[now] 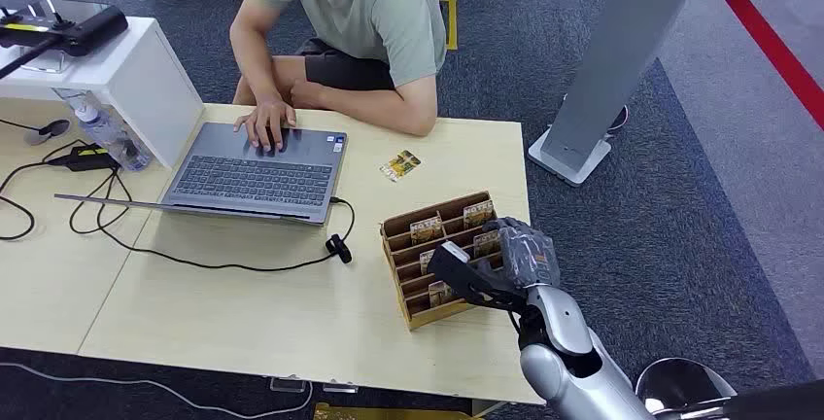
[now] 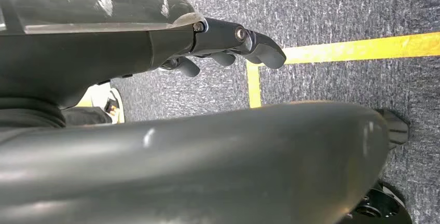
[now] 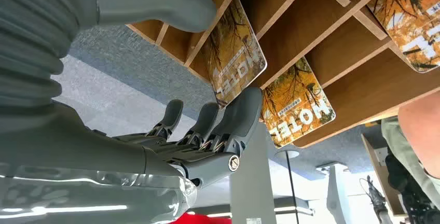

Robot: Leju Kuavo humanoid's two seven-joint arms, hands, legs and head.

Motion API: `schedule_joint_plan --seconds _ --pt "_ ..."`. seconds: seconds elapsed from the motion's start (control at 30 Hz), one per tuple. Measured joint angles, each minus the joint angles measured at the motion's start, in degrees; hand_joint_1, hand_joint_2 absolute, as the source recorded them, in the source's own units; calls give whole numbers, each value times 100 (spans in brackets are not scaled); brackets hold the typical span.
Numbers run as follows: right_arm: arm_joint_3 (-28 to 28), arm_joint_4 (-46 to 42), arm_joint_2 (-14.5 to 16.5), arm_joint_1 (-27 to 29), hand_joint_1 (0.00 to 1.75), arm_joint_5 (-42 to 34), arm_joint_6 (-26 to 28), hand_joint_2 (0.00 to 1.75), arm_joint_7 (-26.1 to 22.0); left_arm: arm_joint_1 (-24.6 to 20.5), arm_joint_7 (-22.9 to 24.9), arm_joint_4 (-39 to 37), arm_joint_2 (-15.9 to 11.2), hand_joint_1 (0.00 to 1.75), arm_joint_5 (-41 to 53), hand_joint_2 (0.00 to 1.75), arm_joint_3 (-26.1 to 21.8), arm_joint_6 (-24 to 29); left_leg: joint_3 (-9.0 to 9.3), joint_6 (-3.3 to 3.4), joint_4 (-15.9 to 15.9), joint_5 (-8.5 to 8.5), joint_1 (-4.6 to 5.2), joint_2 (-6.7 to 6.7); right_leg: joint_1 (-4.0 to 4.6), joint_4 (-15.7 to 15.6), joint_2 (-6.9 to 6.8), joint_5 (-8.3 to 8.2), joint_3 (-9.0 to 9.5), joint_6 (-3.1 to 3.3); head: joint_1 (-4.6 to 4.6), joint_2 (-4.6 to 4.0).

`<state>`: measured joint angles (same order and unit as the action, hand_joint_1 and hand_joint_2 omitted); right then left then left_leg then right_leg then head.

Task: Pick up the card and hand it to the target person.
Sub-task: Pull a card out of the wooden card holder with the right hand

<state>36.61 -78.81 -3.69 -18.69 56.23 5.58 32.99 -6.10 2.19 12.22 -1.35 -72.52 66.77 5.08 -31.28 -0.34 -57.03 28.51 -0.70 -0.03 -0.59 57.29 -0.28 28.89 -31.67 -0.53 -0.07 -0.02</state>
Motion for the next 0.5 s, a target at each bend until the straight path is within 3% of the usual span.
schedule_joint_plan --seconds 0.5 --pt "2 83 -1 1 80 -43 -25 175 -10 0 0 0 0 0 0 0 0 -7 0 0 0 0 0 0 0 0 0 0 0 0 0 0"
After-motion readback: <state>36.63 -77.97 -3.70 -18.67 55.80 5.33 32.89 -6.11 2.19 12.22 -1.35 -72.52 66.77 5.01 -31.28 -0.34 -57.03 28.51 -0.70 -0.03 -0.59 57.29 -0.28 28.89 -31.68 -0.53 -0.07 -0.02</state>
